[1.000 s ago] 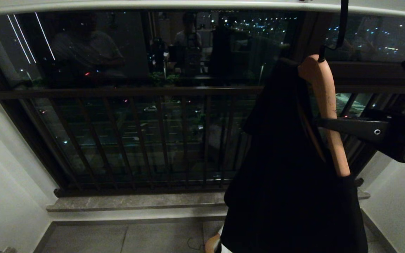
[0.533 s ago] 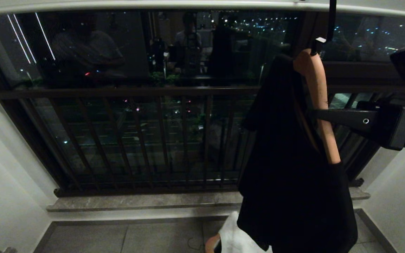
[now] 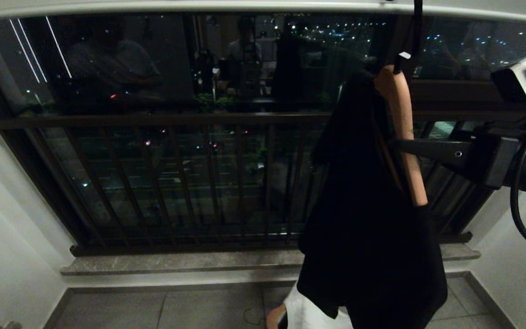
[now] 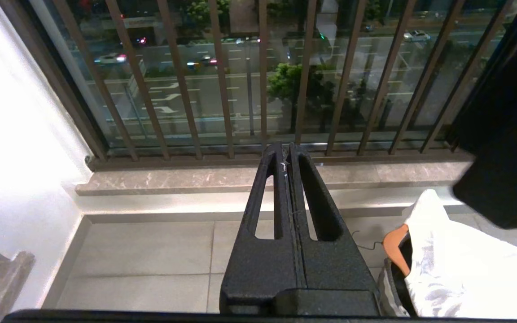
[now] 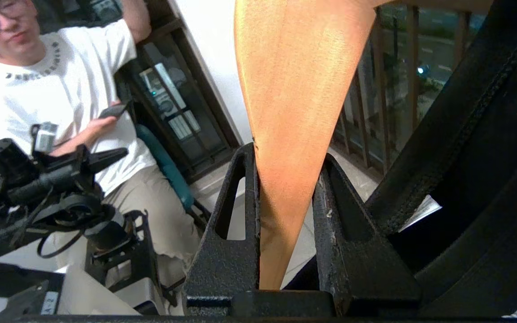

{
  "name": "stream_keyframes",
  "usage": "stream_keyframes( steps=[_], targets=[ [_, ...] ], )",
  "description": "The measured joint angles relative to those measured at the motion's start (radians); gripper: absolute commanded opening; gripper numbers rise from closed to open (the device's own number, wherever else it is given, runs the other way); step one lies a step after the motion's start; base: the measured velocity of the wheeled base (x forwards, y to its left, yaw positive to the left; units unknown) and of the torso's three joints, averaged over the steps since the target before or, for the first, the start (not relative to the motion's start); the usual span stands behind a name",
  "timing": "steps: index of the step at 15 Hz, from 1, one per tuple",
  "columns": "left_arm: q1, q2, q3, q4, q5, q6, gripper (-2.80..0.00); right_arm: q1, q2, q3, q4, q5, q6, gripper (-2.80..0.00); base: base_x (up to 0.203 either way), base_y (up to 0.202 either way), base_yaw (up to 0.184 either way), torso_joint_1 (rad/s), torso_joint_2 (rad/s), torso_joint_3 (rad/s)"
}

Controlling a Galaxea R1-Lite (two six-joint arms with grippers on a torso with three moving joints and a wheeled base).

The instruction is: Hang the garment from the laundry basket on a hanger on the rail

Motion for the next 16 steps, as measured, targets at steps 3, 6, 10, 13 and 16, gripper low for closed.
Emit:
stream_keyframes(
  steps=[3,6,10,13,16],
  targets=[
    [0.0,0.0,0.0,0.0,0.0,0.0,-2.8,0.0,0.01,0.024,-0.039,0.0,-0.001,-2.8,0.0,0.0,0.0,0.0,0.0,0.0],
    [0.0,0.0,0.0,0.0,0.0,0.0,-2.8,0.0,0.023,0.038,-0.08,0.0,0.001,-2.8,0.0,0.0,0.0,0.0,0.0,0.0],
    [0.0,0.0,0.0,0.0,0.0,-0.001,-2.8,0.0,0.033,0.071,-0.113,-0.002,0.002,-2.8,0.0,0.0,0.0,0.0,0.0,0.0],
    [0.0,0.0,0.0,0.0,0.0,0.0,-2.8,-0.001,0.063,0.079,-0.127,-0.009,0.012,-2.8,0.0,0.0,0.0,0.0,0.0,0.0],
    [0.0,0.0,0.0,0.0,0.0,0.001,-2.8,-0.001,0.077,0.072,-0.125,-0.009,0.013,-2.8,0.0,0.0,0.0,0.0,0.0,0.0]
  ],
)
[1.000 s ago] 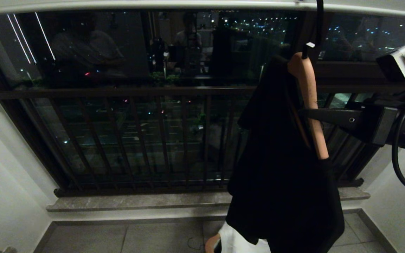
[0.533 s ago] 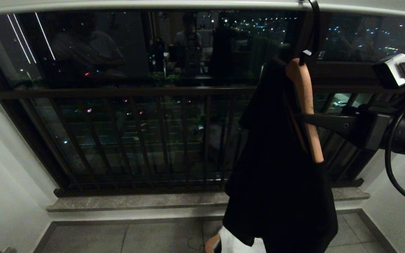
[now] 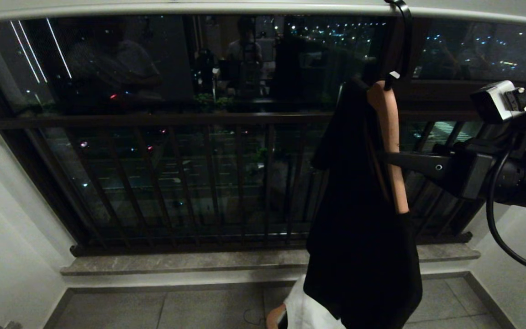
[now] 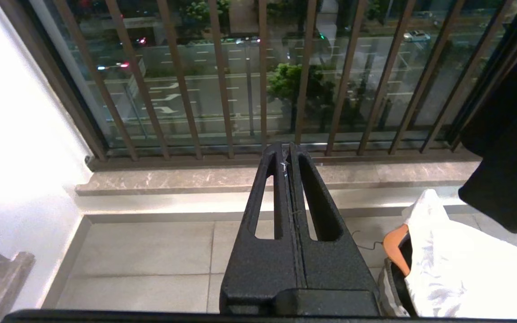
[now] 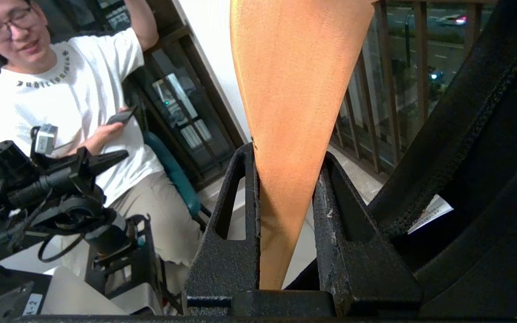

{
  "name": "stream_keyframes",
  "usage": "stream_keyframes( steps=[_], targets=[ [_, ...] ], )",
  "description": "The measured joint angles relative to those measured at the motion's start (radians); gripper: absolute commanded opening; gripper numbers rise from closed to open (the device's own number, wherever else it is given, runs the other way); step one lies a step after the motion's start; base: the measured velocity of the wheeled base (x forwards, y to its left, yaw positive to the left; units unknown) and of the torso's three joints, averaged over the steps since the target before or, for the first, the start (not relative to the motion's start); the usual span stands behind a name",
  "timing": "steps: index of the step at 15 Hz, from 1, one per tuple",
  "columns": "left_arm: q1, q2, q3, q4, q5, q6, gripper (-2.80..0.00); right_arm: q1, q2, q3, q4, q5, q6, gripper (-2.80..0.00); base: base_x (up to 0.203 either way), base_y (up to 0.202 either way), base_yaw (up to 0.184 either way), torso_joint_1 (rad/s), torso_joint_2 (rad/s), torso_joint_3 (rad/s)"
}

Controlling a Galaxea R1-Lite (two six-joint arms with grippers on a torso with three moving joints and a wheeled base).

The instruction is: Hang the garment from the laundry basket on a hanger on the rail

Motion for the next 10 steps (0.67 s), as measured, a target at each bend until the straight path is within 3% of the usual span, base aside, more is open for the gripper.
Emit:
stream_keyframes(
  steps=[5,6,10],
  targets=[
    [-0.002,0.0,0.0,0.001,0.0,0.0,-2.8,0.001,-0.001,0.004,0.0,-0.001,-0.005,-2.8,0.0,0.0,0.0,0.0,0.0,0.0],
    [-0.002,0.0,0.0,0.001,0.0,0.0,-2.8,0.001,-0.003,0.007,0.001,-0.001,-0.006,0.0,0.0,0.0,0.0,0.0,0.0,0.0],
    [-0.002,0.0,0.0,0.001,0.0,0.0,-2.8,0.0,-0.01,0.008,0.003,-0.003,-0.003,0.0,0.0,0.0,0.0,0.0,0.0,0.0]
  ],
)
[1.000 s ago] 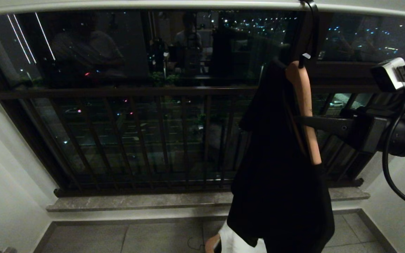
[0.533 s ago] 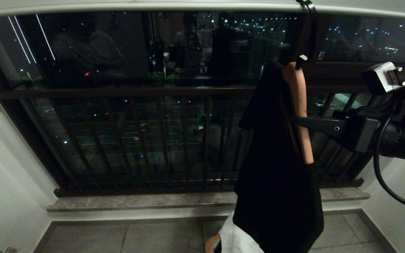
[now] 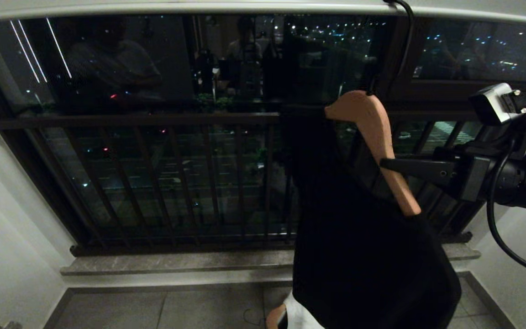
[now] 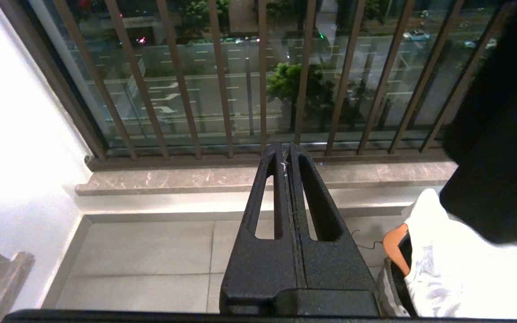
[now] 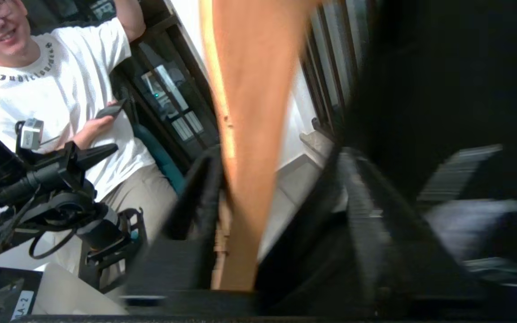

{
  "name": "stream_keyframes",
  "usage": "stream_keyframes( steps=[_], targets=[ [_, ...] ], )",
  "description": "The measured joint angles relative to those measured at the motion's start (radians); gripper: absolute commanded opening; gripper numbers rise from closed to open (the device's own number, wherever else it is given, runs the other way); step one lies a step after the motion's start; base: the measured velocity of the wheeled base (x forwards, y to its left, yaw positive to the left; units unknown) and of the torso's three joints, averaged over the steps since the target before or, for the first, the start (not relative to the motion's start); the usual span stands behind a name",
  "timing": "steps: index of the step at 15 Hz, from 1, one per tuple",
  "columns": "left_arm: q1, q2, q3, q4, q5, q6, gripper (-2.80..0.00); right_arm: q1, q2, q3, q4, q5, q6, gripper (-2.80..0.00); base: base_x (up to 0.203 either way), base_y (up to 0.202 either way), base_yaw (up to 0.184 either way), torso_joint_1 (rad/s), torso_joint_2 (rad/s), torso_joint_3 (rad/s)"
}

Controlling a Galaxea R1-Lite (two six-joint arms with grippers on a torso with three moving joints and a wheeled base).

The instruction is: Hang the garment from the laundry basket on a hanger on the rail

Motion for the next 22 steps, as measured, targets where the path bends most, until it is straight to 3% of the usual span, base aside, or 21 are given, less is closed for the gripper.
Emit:
stream_keyframes(
  steps=[5,10,22],
  targets=[
    [0.0,0.0,0.0,-0.001,0.0,0.0,-2.8,0.0,-0.024,0.004,-0.001,-0.002,-0.024,0.0,0.0,0.0,0.0,0.0,0.0,0.0],
    [0.0,0.0,0.0,-0.001,0.0,-0.001,-2.8,-0.009,-0.082,0.028,-0.002,-0.067,-0.024,0.0,0.0,0.0,0.0,0.0,0.0,0.0],
    [0.0,0.0,0.0,-0.001,0.0,0.0,-2.8,-0.086,-0.369,0.249,0.0,-0.097,-0.018,0.0,0.0,0.0,0.0,0.0,0.0,0.0]
  ],
)
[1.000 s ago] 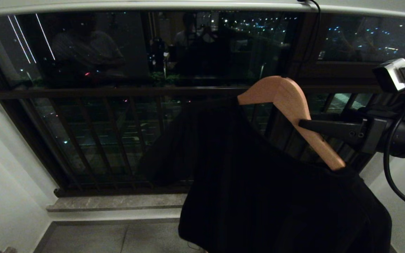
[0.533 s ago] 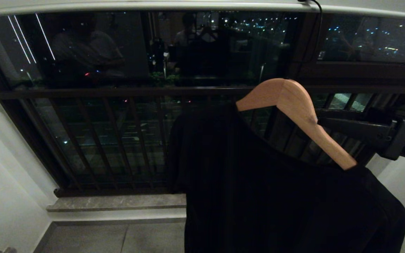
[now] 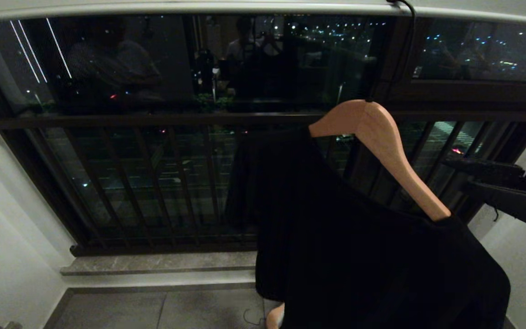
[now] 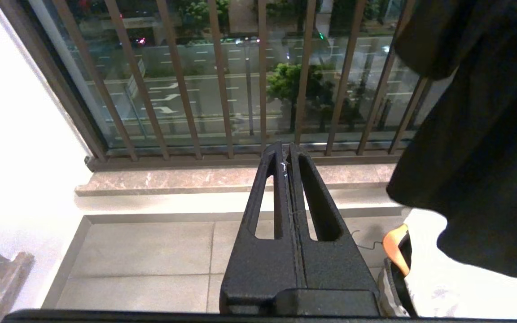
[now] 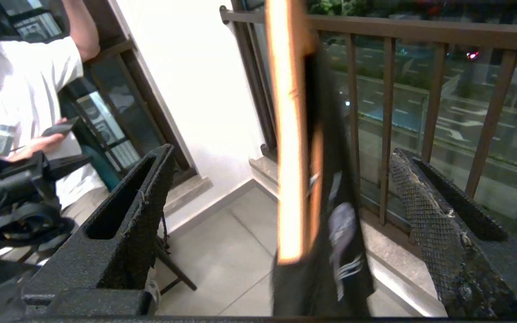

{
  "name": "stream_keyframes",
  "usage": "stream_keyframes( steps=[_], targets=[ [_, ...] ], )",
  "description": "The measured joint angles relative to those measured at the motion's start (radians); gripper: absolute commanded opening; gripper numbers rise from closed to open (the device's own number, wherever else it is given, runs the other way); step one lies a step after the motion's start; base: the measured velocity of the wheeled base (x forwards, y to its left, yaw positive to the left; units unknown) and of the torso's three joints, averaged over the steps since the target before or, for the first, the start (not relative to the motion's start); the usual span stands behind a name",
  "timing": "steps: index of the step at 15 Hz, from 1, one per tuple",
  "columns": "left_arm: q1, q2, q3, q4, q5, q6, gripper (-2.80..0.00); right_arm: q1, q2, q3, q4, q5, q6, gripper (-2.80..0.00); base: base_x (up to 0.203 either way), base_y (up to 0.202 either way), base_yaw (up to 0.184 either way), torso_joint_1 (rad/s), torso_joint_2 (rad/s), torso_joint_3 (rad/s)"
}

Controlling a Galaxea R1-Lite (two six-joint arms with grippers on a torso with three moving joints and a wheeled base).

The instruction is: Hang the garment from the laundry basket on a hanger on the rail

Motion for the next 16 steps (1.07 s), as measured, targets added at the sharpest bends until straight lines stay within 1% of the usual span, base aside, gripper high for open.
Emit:
stream_keyframes(
  steps=[1,2,6,7,10,13,16],
  targets=[
    [0.0,0.0,0.0,0.0,0.0,0.0,-2.8,0.0,-0.024,0.018,0.0,0.0,0.0,0.0,0.0,0.0,0.0,0.0,0.0,0.0],
    [0.0,0.0,0.0,0.0,0.0,0.0,-2.8,0.0,-0.048,0.034,0.0,-0.001,0.0,-2.8,0.0,0.0,0.0,0.0,0.0,0.0],
    [0.0,0.0,0.0,0.0,0.0,0.0,-2.8,-0.001,-0.148,0.086,0.007,-0.04,0.002,-2.8,0.0,0.0,0.0,0.0,0.0,0.0],
    [0.0,0.0,0.0,0.0,0.0,0.0,-2.8,0.0,-0.173,0.106,0.004,-0.05,-0.009,-2.8,0.0,0.0,0.0,0.0,0.0,0.0],
    [0.0,0.0,0.0,0.0,0.0,0.0,-2.8,0.0,-0.239,0.148,0.005,-0.093,-0.075,-2.8,0.0,0.0,0.0,0.0,0.0,0.0],
    [0.0,0.0,0.0,0.0,0.0,0.0,-2.8,-0.001,-0.322,0.194,0.005,-0.115,-0.086,-2.8,0.0,0.0,0.0,0.0,0.0,0.0],
    [0.0,0.0,0.0,0.0,0.0,0.0,-2.8,-0.001,-0.464,0.278,0.011,-0.129,-0.115,-2.8,0.0,0.0,0.0,0.0,0.0,0.0]
  ],
)
